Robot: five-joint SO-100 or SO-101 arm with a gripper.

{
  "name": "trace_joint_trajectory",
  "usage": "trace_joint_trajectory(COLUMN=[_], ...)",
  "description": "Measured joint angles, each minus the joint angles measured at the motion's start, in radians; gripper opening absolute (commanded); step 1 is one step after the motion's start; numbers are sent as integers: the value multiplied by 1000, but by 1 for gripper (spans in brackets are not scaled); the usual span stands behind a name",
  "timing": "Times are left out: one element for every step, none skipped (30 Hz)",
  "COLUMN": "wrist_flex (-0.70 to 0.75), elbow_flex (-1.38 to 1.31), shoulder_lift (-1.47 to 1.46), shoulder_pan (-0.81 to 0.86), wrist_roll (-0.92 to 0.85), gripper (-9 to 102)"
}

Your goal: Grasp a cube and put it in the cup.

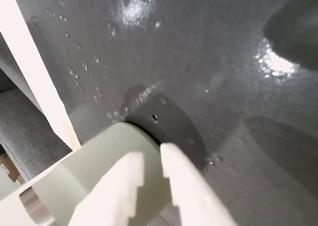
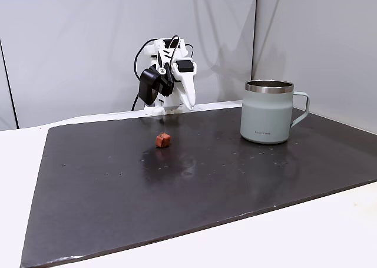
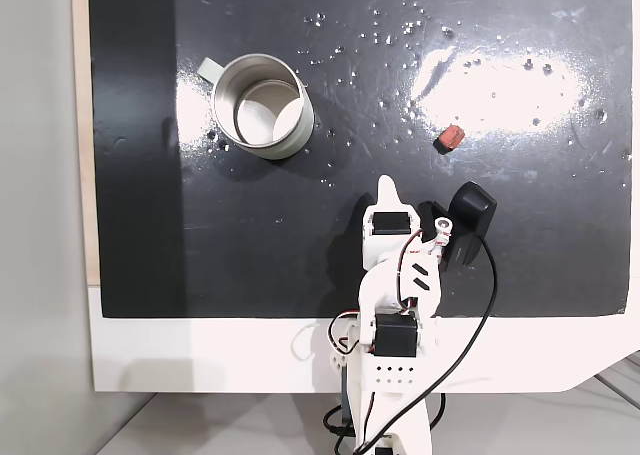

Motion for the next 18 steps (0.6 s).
trace_joint_trajectory(wrist_flex=[0,0,0,0,0,0,0,0,0,0,0,0,0,0,0,0,0,0], elbow_flex=[0,0,0,0,0,0,0,0,0,0,0,0,0,0,0,0,0,0], shoulder_lift=[0,0,0,0,0,0,0,0,0,0,0,0,0,0,0,0,0,0], shoulder_pan=[0,0,0,0,0,0,0,0,0,0,0,0,0,0,0,0,0,0], wrist_roll=[0,8,12,14,15,15,15,15,15,15,15,17,18,18,18,18,20,21], gripper=[0,0,0,0,0,0,0,0,0,0,0,0,0,0,0,0,0,0])
